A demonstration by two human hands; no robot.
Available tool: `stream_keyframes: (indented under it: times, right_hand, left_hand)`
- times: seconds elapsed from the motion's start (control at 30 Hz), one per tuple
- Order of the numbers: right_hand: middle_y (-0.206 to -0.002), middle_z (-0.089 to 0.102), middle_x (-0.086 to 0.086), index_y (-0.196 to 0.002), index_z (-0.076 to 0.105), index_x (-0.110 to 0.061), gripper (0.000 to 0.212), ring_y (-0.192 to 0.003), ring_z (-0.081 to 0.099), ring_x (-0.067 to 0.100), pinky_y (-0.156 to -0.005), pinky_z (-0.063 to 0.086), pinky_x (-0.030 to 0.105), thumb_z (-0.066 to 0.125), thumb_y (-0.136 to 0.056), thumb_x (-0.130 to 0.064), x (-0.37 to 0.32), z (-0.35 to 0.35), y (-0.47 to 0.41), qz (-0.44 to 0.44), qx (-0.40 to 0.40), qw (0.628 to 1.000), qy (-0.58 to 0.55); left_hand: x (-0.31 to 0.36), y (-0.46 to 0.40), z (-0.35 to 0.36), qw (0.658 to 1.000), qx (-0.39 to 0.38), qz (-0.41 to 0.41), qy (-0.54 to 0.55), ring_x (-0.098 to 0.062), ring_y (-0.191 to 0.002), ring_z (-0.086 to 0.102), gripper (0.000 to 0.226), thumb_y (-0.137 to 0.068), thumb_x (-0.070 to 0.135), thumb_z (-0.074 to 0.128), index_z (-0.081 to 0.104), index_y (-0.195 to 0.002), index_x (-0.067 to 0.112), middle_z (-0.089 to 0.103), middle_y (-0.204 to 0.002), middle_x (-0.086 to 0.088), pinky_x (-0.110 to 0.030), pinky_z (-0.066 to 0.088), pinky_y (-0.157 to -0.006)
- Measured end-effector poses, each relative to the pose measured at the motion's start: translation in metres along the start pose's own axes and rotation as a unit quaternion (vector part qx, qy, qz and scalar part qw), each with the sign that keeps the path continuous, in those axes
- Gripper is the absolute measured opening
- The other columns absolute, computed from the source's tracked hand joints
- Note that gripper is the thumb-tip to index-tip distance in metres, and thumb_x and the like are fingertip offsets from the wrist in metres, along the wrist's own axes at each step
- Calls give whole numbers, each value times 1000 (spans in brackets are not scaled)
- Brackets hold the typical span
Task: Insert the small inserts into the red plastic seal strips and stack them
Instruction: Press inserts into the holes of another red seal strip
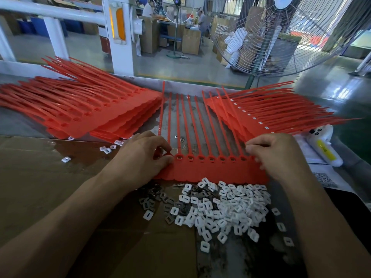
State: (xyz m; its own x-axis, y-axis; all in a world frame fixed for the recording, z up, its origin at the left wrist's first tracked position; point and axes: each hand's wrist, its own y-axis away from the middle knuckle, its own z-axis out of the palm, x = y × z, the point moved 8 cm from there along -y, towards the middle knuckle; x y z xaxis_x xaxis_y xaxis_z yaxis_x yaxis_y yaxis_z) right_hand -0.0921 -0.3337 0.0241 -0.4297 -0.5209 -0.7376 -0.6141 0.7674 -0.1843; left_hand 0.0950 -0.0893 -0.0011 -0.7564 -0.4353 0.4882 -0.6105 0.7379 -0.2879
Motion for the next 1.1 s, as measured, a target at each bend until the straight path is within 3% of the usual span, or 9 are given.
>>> stream_keyframes:
  times: [0.17,0.33,0.5,0.8,1.1]
  right_hand:
    - [-68,72,-3,-74,76,-27,17,-69,66,19,-77,59,43,81,-85,-15,21,-4,-5,61,-1,998,22]
    - [-75,74,2,-73,77,-23,15,-77,68,22,-85,59,43,83,-83,-12,23,-3,-6,71,-6,997,26]
    - [-74,73,2,-74,77,-22,14,-75,68,21,-81,57,39,84,-82,-12,26,0,-6,77,-18,996,32]
    - [-74,70,1,-77,75,-18,13,-65,58,14,-64,42,29,85,-81,-12,27,3,-4,94,-27,994,39]
    - [-71,70,7,-79,74,-15,11,-62,59,18,-56,40,28,83,-85,-18,32,-4,-3,112,-28,993,18]
  left_hand:
    - [1,0,0,1000,-2,-1,3,-11,-102,54,28,-89,47,70,71,-113,33,55,-107,13,-37,48,-95]
    - [1,1,-1,1000,-5,-7,8,-11,-103,54,26,-90,46,70,71,-113,33,55,-108,13,-38,48,-96]
    - [2,1,-1,1000,-5,-8,8,-11,-103,54,27,-90,46,70,71,-113,33,55,-108,13,-37,48,-96]
    - [0,1,0,1000,-7,-8,9,-11,-102,53,27,-89,47,70,70,-112,34,53,-105,16,-38,48,-96]
    - [0,0,0,1000,-6,-6,6,-11,-102,53,27,-89,48,70,70,-112,34,53,-105,16,-38,48,-96]
